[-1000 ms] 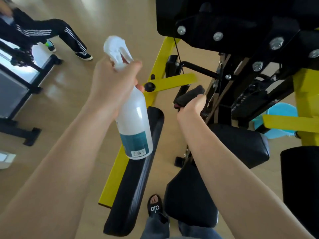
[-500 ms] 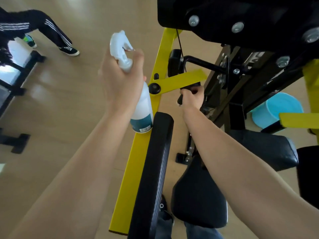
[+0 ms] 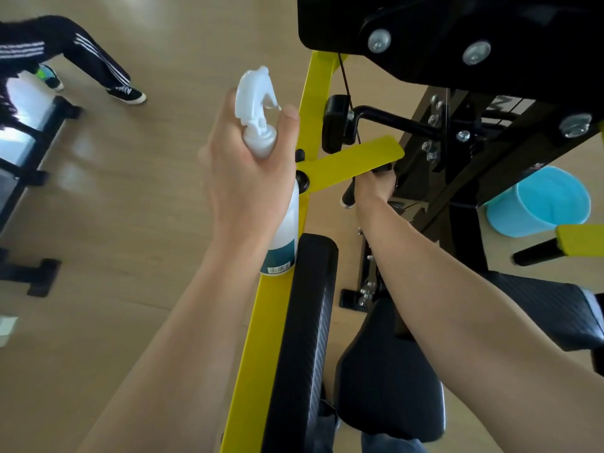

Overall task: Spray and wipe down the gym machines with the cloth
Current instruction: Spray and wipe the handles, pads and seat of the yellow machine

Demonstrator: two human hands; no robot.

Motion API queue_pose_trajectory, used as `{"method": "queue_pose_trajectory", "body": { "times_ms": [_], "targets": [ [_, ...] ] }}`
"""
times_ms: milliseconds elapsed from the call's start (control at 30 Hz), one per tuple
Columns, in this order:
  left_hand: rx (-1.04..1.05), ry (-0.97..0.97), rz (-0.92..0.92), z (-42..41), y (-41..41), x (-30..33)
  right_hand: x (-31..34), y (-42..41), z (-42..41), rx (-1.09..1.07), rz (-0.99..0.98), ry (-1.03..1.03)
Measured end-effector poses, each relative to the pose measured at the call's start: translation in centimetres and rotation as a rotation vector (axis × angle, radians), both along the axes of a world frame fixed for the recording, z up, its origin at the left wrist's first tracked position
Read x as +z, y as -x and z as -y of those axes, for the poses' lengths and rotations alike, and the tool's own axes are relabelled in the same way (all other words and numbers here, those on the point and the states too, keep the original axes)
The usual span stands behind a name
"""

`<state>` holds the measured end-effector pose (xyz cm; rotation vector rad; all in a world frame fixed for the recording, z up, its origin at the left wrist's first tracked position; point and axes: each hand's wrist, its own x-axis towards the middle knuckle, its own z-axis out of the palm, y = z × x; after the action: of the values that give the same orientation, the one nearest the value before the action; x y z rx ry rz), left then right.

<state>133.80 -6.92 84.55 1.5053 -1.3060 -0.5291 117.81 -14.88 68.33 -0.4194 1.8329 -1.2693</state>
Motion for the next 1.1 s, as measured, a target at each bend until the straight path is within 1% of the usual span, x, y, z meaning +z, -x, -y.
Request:
{"method": "queue_pose_trajectory", "body": {
  "times_ms": [200,267,367,467,667,733,800,833,900,1000,1100],
  "targets": [
    [0.008,0.008,0.036,0.3,0.2,0.0,-1.1,-0.1,0.3,0.023,-0.071,-0.019],
    [0.019,-0.001,0.02,0.4,0.2,-0.1,-1.4,0.0,0.2,0.05,-0.059,-0.024],
    [0.039,-0.002,-0.007,0.2,0.0,-0.2,-1.9,-0.3,-0.4,0.1,-0.057,-0.086],
    [0.069,-0.008,-0.017,0.0,-0.1,-0.5,-3.2,-0.5,-0.3,0.106,-0.066,-0.107],
    [0.073,-0.023,-0.014,-0.3,-0.2,0.0,-4.6,-0.4,-1.0,0.166,-0.012,-0.187],
    [0.084,-0.025,-0.012,-0.5,-0.1,0.1,-4.7,-0.8,-1.0,0.204,0.028,-0.24],
    [0.079,-0.035,-0.024,-0.5,0.2,0.2,-6.3,-0.5,-0.7,0.204,0.079,-0.254],
    [0.078,-0.037,-0.031,-0.3,0.2,0.3,-5.4,-0.7,-0.9,0.167,0.098,-0.234],
    [0.076,-0.033,-0.006,-0.1,0.3,0.3,-2.9,-0.9,-1.4,0.072,0.07,-0.16],
    [0.072,-0.032,0.004,0.0,0.3,0.4,-0.7,-0.3,-1.0,-0.032,-0.031,0.055],
    [0.081,-0.037,-0.029,0.0,0.1,0.1,0.7,0.0,-1.1,-0.062,-0.04,0.157]
  ]
}}
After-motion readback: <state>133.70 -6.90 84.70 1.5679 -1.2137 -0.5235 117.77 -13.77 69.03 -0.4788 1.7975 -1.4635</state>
